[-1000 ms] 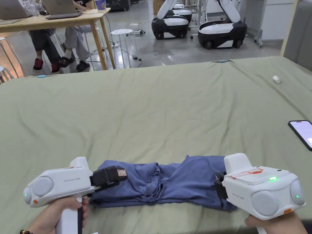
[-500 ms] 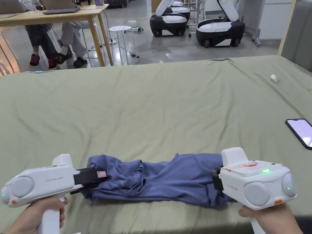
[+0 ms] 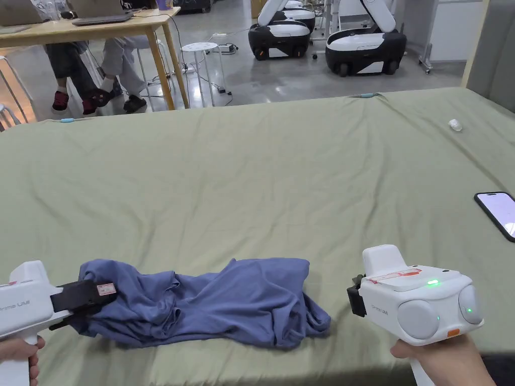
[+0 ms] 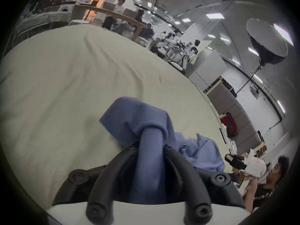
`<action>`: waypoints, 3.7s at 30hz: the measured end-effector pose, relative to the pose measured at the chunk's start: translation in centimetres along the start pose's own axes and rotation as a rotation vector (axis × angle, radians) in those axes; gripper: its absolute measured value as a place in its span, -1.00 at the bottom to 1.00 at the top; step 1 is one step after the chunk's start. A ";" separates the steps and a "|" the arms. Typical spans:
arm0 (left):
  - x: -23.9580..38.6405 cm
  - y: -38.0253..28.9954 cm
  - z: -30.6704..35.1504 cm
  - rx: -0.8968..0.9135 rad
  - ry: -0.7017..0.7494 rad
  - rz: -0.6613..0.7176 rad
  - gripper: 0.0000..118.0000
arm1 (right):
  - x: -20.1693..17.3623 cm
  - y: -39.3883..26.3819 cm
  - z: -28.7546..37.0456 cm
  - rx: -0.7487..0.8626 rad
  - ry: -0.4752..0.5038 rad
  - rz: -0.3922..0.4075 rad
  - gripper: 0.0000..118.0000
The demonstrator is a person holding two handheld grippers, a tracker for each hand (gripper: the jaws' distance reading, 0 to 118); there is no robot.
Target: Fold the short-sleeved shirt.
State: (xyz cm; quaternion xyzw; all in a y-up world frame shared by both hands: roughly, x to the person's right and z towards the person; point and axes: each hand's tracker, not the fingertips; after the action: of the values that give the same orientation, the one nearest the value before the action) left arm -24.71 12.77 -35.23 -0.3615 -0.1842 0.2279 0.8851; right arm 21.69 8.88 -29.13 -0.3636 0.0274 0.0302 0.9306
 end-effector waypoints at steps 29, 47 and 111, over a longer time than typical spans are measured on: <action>12.6 -1.6 -7.2 -0.092 -0.248 -0.170 0.92 | 2.6 -1.6 1.2 -0.007 -0.028 -0.045 -1.00; 17.1 -6.9 -13.0 -0.240 -0.233 -0.302 -0.99 | 2.0 -2.0 2.7 0.000 0.013 -0.044 -1.00; 5.7 -2.5 -9.4 -0.192 -0.254 -0.102 -0.60 | -9.1 3.4 -2.9 -0.058 0.215 -0.049 -1.00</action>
State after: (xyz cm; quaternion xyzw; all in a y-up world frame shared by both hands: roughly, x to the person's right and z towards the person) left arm -14.70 9.03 -38.80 -0.4027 -0.3334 0.2078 0.8267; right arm 12.29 9.05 -32.87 -0.3923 0.1172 -0.0306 0.9118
